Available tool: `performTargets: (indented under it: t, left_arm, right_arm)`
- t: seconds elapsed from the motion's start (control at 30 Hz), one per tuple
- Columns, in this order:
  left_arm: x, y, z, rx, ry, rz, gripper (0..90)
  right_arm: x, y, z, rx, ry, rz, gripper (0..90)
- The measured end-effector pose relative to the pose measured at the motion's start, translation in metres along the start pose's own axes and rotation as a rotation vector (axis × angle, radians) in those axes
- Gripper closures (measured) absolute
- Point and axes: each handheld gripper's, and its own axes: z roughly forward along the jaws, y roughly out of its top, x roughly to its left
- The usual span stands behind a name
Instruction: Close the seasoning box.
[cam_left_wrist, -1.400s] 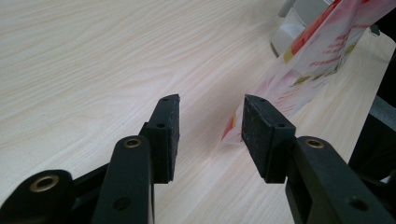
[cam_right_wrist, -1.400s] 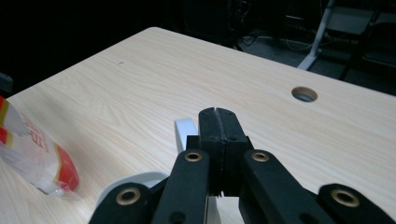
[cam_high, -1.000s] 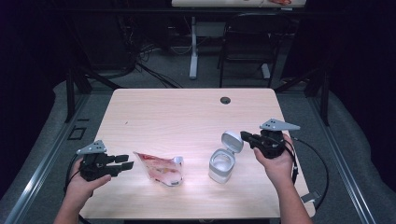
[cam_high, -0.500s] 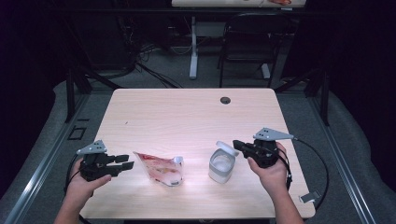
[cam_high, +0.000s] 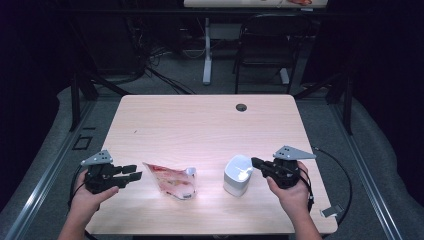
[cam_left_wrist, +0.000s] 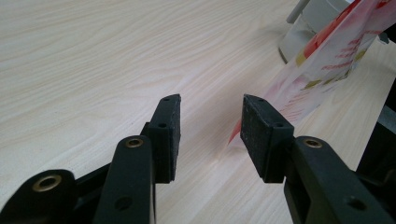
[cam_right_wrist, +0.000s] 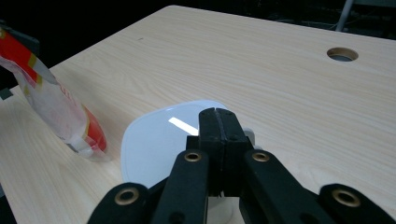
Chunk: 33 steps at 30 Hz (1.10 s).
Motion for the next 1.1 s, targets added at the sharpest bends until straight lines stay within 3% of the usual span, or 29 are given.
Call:
performTargets:
  t: [0.33,0.67,0.83,1.0,1.1]
  left_arm:
    - [0.002,-0.002,0.001,-0.004,0.023,-0.011,58.0]
    - [0.004,-0.004,0.003,-0.004,0.043,-0.01,57.9]
    - [0.004,-0.006,0.006,0.008,0.051,-0.012,57.5]
    - [0.005,-0.006,0.007,0.006,0.057,-0.016,56.9]
    - [0.005,-0.006,0.007,0.004,0.061,-0.015,56.2]
  right_arm:
    - [-0.012,-0.02,-0.005,0.017,-0.055,0.023,90.0]
    - [-0.024,-0.047,-0.004,0.041,-0.074,0.079,89.8]
    - [-0.025,-0.053,-0.001,0.081,-0.105,0.05,88.7]
    - [-0.027,-0.058,0.0,0.078,-0.108,0.064,83.4]
    - [-0.029,-0.061,0.001,0.08,-0.099,0.074,72.2]
